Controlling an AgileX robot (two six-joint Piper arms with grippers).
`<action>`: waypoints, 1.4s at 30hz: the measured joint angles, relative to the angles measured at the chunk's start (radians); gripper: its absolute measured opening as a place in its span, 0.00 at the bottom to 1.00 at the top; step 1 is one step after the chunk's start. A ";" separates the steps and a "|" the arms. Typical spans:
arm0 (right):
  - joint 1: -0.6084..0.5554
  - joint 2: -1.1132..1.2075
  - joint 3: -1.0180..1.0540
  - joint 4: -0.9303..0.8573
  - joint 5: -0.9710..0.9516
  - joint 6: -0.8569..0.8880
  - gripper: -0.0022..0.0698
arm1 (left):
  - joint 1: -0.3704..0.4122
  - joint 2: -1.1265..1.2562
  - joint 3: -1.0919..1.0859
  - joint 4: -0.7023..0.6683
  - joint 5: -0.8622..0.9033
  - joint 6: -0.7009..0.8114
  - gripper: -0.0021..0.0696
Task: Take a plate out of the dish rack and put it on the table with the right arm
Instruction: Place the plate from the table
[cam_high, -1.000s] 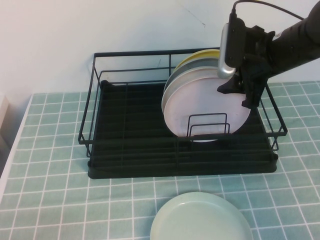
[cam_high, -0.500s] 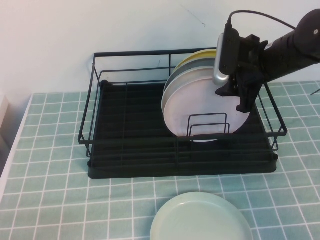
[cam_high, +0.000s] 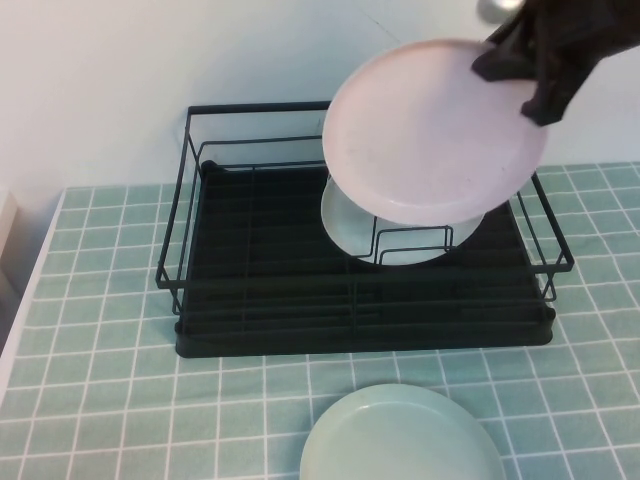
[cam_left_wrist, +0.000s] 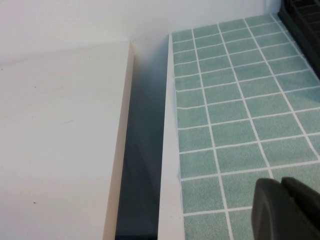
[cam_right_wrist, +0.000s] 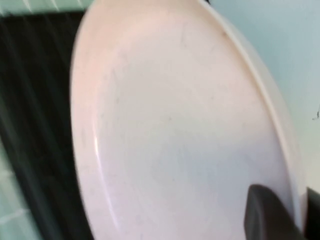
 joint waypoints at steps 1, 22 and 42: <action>0.000 -0.037 -0.001 0.000 0.040 0.050 0.14 | 0.000 0.000 0.000 0.000 0.000 0.000 0.02; 0.000 -0.346 0.912 0.418 0.092 0.452 0.14 | 0.000 0.000 0.000 0.000 0.000 0.000 0.02; 0.000 -0.143 0.915 0.502 -0.066 0.181 0.14 | 0.000 0.000 0.000 0.001 0.000 0.000 0.02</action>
